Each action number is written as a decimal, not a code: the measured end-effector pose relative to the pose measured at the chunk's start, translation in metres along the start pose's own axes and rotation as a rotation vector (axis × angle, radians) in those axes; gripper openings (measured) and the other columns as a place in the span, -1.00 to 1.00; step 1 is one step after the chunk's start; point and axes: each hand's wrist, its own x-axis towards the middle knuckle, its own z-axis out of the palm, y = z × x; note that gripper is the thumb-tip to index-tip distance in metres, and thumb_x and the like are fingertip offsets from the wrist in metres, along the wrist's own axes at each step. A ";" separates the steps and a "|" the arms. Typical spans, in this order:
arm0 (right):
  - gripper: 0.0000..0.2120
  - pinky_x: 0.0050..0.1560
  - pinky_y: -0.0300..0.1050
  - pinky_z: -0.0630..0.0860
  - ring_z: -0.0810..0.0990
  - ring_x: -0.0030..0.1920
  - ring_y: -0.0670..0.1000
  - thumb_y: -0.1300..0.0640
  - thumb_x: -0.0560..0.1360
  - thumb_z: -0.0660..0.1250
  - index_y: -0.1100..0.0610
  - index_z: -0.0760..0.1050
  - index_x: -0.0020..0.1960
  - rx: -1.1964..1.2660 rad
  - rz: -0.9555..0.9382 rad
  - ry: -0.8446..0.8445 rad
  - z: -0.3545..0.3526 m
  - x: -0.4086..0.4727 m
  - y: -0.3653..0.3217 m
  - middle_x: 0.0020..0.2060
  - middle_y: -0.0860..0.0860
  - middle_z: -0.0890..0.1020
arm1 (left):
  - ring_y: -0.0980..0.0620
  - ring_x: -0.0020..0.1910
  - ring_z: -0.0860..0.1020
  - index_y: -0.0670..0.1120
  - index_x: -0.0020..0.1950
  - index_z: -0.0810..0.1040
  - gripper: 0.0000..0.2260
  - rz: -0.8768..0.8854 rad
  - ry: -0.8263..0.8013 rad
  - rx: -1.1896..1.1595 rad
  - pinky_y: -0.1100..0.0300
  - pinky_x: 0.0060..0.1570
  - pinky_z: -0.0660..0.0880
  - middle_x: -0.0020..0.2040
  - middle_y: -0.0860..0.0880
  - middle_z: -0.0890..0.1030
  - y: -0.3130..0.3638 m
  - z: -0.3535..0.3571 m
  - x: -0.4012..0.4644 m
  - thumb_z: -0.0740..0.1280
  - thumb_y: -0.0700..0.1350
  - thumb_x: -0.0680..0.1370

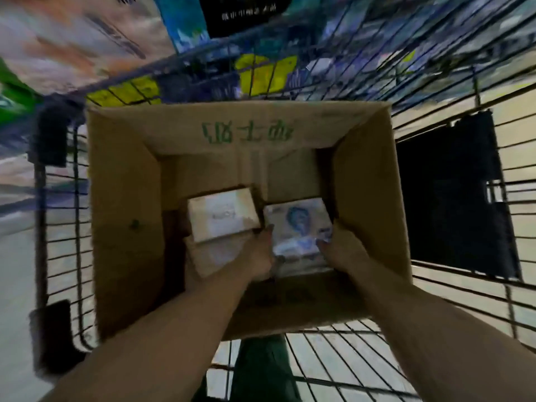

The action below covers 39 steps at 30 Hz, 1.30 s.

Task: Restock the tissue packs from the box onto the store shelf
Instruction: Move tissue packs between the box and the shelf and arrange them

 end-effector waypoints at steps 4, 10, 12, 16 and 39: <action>-0.41 -0.22 -0.10 0.47 0.53 -0.02 0.14 -0.03 0.50 0.31 0.21 0.23 0.42 -0.035 -0.010 -0.036 0.001 0.002 -0.001 0.09 0.14 0.49 | -0.15 0.41 0.35 -0.16 0.52 0.16 -0.35 -0.056 -0.025 0.062 0.09 0.38 0.30 0.46 -0.18 0.33 0.017 0.002 -0.011 0.36 -0.08 0.51; -0.42 0.24 0.02 0.47 0.49 0.23 0.19 -0.09 0.52 0.24 0.17 0.29 0.44 -0.066 0.034 -0.110 0.008 0.002 -0.006 0.33 0.21 0.44 | -0.10 0.25 0.48 -0.12 0.42 0.38 -0.58 -0.140 0.096 -0.100 0.16 0.15 0.41 0.36 -0.14 0.47 0.015 0.005 -0.019 0.28 -0.04 0.59; -0.42 0.14 -0.03 0.50 0.51 0.20 0.19 -0.12 0.52 0.22 0.19 0.30 0.42 0.025 0.121 -0.061 0.013 0.004 -0.010 0.32 0.23 0.44 | -0.07 0.12 0.53 -0.13 0.32 0.49 -0.62 -0.219 0.180 -0.245 0.15 0.07 0.46 0.27 -0.14 0.54 0.013 0.006 -0.013 0.29 0.02 0.57; -0.61 0.00 -0.11 0.42 0.51 0.20 0.19 0.05 0.60 0.16 0.24 0.35 0.34 0.089 0.143 0.003 0.017 0.007 -0.008 0.25 0.21 0.50 | -0.10 0.07 0.58 -0.18 0.20 0.55 -0.55 -0.318 0.292 -0.244 0.11 0.13 0.49 0.16 -0.17 0.61 0.008 0.002 0.004 0.25 0.17 0.55; -0.81 0.06 0.18 0.57 0.60 0.09 0.27 0.00 0.50 0.38 0.07 0.48 0.02 0.711 -0.151 0.006 -0.040 -0.171 -0.151 0.17 0.31 0.53 | -0.09 0.03 0.60 -0.10 0.34 0.41 -0.45 0.152 0.290 -0.690 0.03 -0.01 0.58 0.14 -0.11 0.59 0.012 -0.168 -0.187 0.46 -0.30 0.38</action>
